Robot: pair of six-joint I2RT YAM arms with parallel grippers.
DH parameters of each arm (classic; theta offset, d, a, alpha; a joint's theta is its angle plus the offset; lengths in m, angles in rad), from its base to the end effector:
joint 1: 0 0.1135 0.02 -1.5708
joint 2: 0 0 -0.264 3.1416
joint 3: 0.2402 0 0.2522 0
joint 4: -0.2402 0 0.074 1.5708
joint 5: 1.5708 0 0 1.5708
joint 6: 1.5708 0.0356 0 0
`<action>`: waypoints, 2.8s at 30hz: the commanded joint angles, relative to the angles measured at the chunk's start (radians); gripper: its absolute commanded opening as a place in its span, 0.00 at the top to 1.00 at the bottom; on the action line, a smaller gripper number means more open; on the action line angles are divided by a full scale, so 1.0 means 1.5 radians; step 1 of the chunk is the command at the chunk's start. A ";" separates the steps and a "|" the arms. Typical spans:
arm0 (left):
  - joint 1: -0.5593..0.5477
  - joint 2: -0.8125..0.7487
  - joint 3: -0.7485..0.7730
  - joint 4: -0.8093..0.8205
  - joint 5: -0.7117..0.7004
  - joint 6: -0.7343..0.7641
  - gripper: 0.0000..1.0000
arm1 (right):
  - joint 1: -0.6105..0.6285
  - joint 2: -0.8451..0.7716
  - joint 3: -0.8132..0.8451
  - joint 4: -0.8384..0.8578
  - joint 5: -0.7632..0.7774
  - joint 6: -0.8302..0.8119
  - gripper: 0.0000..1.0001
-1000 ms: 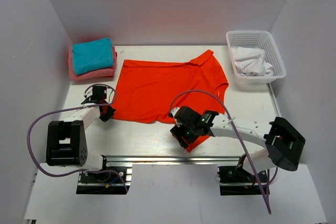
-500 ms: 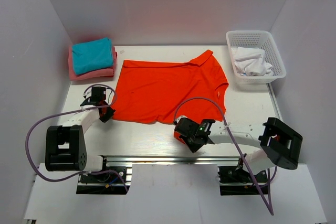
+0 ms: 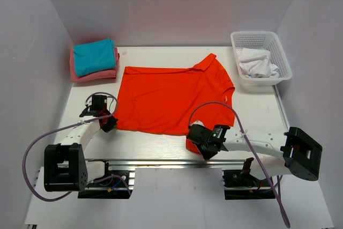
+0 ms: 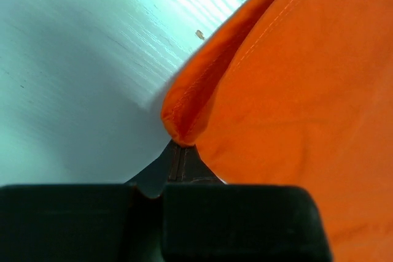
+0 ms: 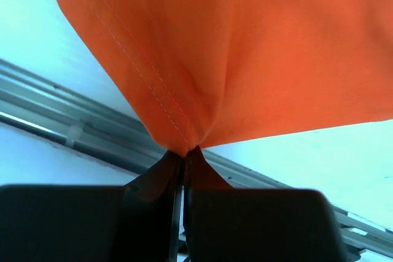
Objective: Fold and stack the t-shirts
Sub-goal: Grap the side of the flattened tshirt closest away from the robot with both arms, then fold the flattened tshirt in 1/3 of the way
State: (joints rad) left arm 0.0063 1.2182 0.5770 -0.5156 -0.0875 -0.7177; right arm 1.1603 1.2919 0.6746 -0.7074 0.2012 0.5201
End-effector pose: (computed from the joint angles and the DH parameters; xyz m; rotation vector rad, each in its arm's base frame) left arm 0.2050 0.0044 0.1626 -0.9875 2.5370 -0.0874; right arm 0.0897 0.1882 0.1688 -0.8563 2.6953 0.0700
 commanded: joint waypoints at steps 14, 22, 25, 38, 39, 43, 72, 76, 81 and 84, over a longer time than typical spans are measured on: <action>0.006 0.091 0.166 0.033 0.061 0.022 1.00 | -0.159 0.026 0.122 0.108 0.175 -0.031 1.00; 0.006 0.184 0.275 0.033 0.048 0.022 1.00 | -0.278 0.053 0.188 0.126 0.159 -0.086 1.00; 0.006 0.222 0.307 0.033 0.048 0.028 1.00 | -0.313 0.080 0.213 0.135 0.163 -0.096 1.00; 0.006 0.366 0.458 0.032 0.033 0.055 1.00 | -0.418 0.178 0.331 0.175 0.142 -0.189 1.00; 0.006 0.366 0.458 0.032 0.023 0.055 1.00 | -0.420 0.191 0.337 0.175 0.143 -0.197 1.00; 0.006 0.392 0.478 0.044 0.015 0.055 1.00 | -0.441 0.219 0.369 0.189 0.131 -0.249 1.00; -0.008 0.403 0.551 0.132 0.075 0.147 0.00 | -0.538 0.391 0.559 0.186 0.052 -0.356 0.10; -0.014 0.371 0.502 0.157 0.133 0.161 0.00 | -0.537 0.278 0.445 0.159 0.024 -0.250 0.10; -0.028 0.363 0.457 0.164 0.171 0.176 0.00 | -0.547 0.159 0.283 0.143 -0.017 -0.188 0.11; -0.035 0.363 0.419 0.158 0.171 0.176 0.00 | -0.554 0.136 0.220 0.124 -0.023 -0.166 0.15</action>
State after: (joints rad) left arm -0.0349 1.7920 1.2503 -0.2749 0.1276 -0.4744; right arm 0.3458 1.5066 1.0695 -0.4698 0.2039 0.1864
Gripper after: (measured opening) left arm 0.995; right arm 0.868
